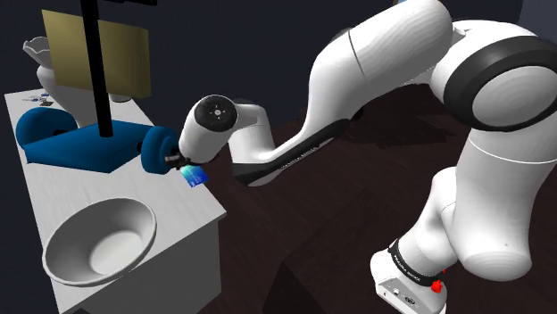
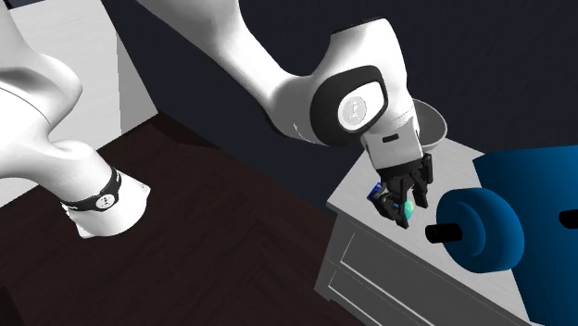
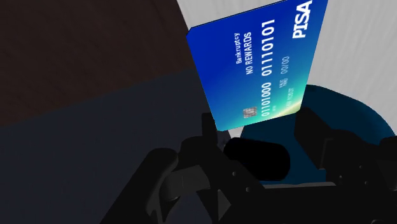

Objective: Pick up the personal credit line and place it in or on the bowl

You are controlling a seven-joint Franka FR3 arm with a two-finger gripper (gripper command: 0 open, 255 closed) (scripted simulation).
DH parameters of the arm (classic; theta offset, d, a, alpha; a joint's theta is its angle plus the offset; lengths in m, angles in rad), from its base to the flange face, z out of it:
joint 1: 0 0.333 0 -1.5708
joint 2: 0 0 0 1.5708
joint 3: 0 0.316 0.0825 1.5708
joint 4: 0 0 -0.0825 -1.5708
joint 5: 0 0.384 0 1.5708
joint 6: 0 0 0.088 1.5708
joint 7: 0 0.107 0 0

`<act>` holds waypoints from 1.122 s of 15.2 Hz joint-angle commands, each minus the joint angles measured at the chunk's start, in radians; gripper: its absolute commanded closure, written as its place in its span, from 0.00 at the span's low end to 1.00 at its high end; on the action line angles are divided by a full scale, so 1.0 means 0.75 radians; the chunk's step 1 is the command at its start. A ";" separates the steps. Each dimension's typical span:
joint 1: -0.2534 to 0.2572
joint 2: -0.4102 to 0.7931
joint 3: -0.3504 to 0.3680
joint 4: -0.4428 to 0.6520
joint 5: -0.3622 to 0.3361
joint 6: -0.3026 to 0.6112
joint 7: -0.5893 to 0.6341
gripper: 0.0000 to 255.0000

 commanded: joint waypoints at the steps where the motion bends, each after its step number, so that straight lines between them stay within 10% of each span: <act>1: -0.008 -0.030 0.014 -0.005 0.030 -0.022 -0.033 1.00; 17: -0.028 -0.172 0.100 0.054 0.227 -0.212 -0.229 1.00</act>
